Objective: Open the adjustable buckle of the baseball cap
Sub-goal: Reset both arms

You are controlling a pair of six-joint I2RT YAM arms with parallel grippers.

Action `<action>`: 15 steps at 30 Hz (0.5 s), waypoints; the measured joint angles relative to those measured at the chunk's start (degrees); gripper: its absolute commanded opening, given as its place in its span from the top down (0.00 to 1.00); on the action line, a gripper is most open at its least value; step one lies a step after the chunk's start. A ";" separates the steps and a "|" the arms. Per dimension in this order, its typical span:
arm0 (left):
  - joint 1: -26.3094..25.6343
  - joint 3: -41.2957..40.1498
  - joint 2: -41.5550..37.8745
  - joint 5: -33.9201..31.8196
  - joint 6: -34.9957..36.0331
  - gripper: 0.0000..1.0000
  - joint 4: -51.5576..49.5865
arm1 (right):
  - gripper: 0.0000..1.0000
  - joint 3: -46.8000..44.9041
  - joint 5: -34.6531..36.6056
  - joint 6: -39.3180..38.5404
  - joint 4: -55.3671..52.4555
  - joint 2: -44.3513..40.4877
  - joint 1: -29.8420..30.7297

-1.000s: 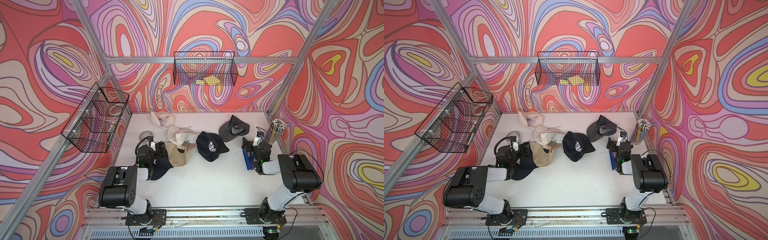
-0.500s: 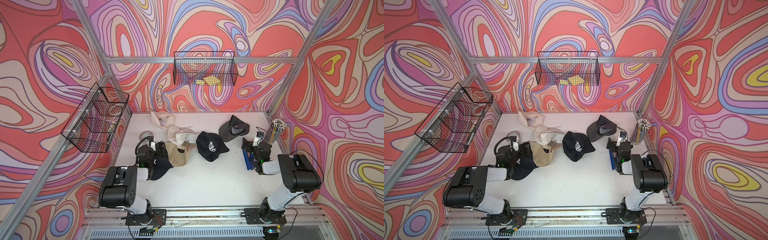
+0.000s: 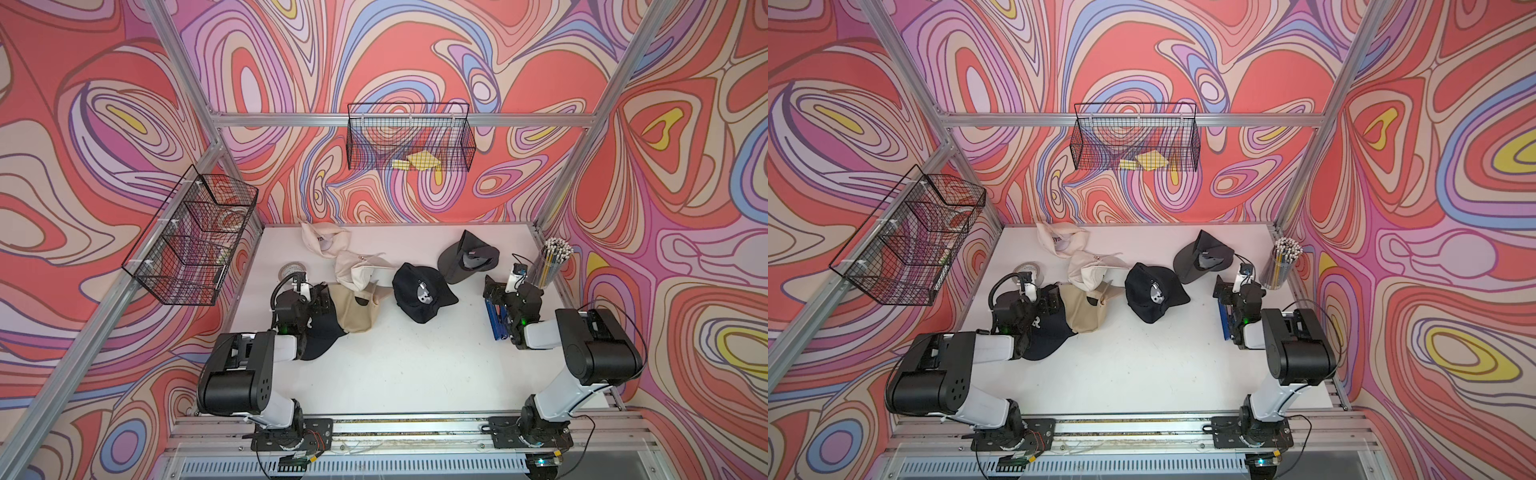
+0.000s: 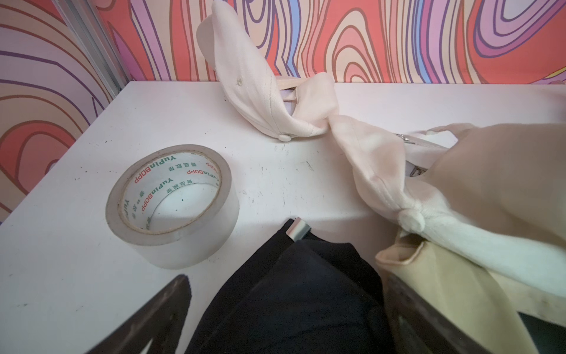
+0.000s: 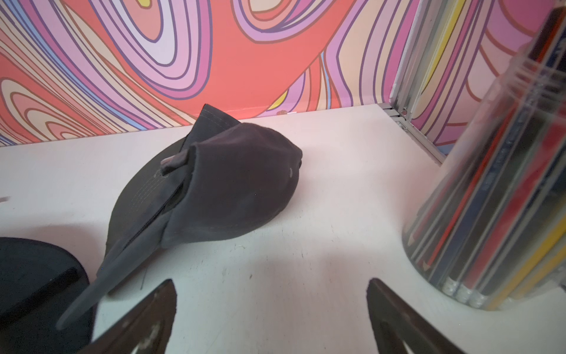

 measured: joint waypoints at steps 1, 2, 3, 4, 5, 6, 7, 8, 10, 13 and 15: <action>0.00 0.00 0.00 -0.04 -0.02 0.01 0.00 | 0.02 0.00 0.00 0.00 -0.02 0.00 0.00; 0.00 -0.04 0.00 -0.26 -0.13 0.01 0.22 | 0.02 0.00 0.00 0.00 0.00 0.00 0.00; 0.00 -0.48 0.00 -0.72 -0.28 0.01 1.18 | 0.02 0.00 0.00 0.00 0.00 0.00 0.00; 0.00 -1.60 -0.02 -1.62 -0.68 0.01 3.04 | 0.02 0.00 0.00 0.00 0.00 0.00 0.00; 0.00 -3.45 -0.04 -2.89 -1.18 0.01 6.08 | 0.02 0.00 -0.02 0.00 -0.02 0.00 0.00; 0.00 -5.53 -0.02 -3.91 -1.70 0.01 9.09 | 0.02 0.00 -0.02 0.00 0.00 0.00 0.00; 0.00 -7.98 -0.02 -4.85 -2.16 0.01 12.50 | 0.02 0.00 -0.02 -0.02 -0.02 0.00 0.00; 0.00 -10.03 -0.02 -5.62 -2.54 0.01 15.02 | 0.02 0.00 -0.02 -0.02 -0.02 0.00 0.00; 0.00 -11.23 0.15 -6.45 -2.78 0.01 17.05 | 0.02 0.00 -0.02 0.00 -0.02 0.00 0.00; 0.00 -10.36 0.85 -8.04 -3.26 0.01 17.75 | 0.02 0.00 -0.02 -0.07 -0.02 0.00 0.00; 0.00 -8.46 0.39 -9.05 -3.58 0.01 14.62 | 0.02 0.00 -0.02 -0.11 -0.02 0.00 0.00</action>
